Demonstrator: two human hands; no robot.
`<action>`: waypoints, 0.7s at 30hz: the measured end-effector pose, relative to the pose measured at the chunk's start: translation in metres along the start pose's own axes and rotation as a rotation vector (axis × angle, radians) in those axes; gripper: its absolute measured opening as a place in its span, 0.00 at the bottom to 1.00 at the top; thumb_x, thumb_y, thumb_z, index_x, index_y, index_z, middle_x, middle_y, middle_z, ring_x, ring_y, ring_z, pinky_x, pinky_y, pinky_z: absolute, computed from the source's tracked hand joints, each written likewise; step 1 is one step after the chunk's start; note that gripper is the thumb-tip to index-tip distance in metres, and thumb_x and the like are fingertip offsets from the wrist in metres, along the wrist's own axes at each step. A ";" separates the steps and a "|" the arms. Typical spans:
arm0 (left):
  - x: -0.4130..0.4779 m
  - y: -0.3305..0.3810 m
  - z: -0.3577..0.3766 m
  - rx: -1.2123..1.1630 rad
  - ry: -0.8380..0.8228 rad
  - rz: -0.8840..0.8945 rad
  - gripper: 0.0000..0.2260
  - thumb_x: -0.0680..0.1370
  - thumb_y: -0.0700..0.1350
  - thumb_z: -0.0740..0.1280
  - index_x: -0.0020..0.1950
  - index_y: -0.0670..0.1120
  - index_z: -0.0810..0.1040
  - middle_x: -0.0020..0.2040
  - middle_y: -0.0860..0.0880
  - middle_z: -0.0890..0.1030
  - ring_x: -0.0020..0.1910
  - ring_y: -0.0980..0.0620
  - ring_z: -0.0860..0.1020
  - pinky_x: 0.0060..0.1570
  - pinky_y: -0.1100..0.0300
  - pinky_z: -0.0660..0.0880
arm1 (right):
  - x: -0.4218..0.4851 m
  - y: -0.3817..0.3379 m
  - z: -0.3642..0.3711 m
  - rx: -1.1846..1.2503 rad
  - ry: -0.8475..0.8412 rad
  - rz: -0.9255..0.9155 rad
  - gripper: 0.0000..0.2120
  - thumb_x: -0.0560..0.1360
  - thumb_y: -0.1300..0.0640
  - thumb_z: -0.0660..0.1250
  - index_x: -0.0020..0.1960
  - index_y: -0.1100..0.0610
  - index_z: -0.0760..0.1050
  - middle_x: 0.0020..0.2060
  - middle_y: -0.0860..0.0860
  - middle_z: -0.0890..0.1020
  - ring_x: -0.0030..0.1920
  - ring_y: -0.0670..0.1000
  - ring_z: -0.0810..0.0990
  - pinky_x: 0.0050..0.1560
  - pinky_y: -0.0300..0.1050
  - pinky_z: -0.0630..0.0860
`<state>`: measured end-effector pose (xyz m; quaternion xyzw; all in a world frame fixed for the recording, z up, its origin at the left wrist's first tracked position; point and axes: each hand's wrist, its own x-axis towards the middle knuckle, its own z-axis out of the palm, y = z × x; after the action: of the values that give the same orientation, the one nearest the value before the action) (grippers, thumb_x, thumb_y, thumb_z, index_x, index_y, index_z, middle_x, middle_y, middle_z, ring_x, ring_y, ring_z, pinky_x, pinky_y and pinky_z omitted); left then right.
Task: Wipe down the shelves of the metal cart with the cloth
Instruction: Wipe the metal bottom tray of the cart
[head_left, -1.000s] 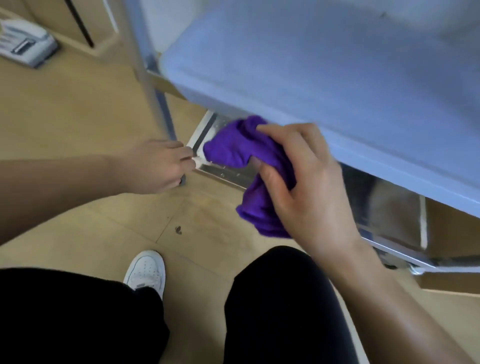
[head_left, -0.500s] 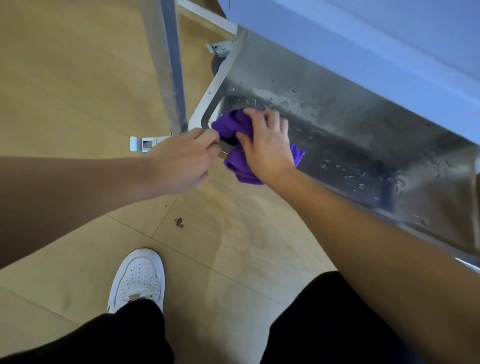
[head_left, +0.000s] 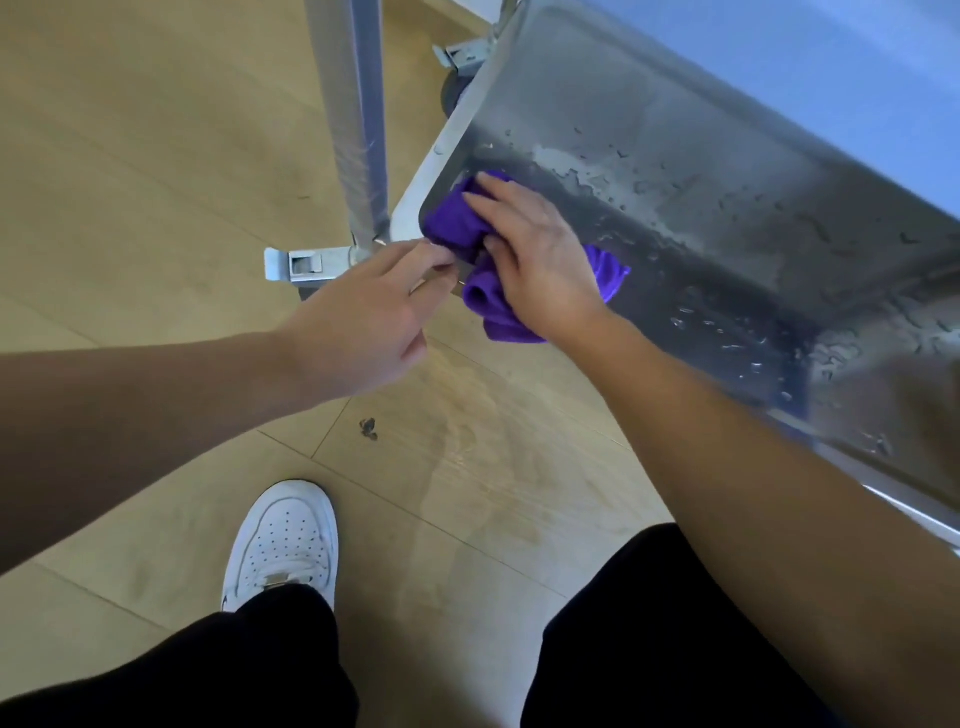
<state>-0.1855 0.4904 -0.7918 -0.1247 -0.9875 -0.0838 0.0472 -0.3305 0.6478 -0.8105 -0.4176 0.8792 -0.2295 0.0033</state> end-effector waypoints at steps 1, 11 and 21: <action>0.000 0.000 0.001 0.005 -0.002 0.001 0.23 0.71 0.38 0.60 0.66 0.36 0.72 0.65 0.38 0.71 0.63 0.40 0.71 0.65 0.53 0.66 | 0.001 0.000 0.001 0.010 -0.001 -0.024 0.19 0.79 0.60 0.58 0.69 0.54 0.72 0.70 0.51 0.72 0.71 0.55 0.68 0.72 0.53 0.63; 0.001 -0.004 0.003 0.038 -0.010 0.012 0.24 0.71 0.39 0.61 0.67 0.36 0.72 0.65 0.39 0.73 0.67 0.40 0.70 0.68 0.50 0.67 | 0.018 0.010 -0.002 -0.088 0.113 0.123 0.20 0.77 0.60 0.57 0.69 0.57 0.72 0.70 0.54 0.72 0.70 0.58 0.68 0.72 0.53 0.64; 0.003 -0.008 0.004 0.025 0.028 0.040 0.24 0.71 0.37 0.61 0.67 0.35 0.72 0.64 0.40 0.74 0.65 0.41 0.71 0.66 0.49 0.70 | 0.076 0.044 -0.007 -0.083 0.096 0.336 0.21 0.78 0.60 0.55 0.69 0.54 0.71 0.71 0.51 0.70 0.69 0.56 0.69 0.69 0.51 0.66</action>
<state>-0.1906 0.4843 -0.7966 -0.1428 -0.9850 -0.0724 0.0640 -0.4138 0.6187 -0.8077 -0.2534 0.9444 -0.2086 -0.0175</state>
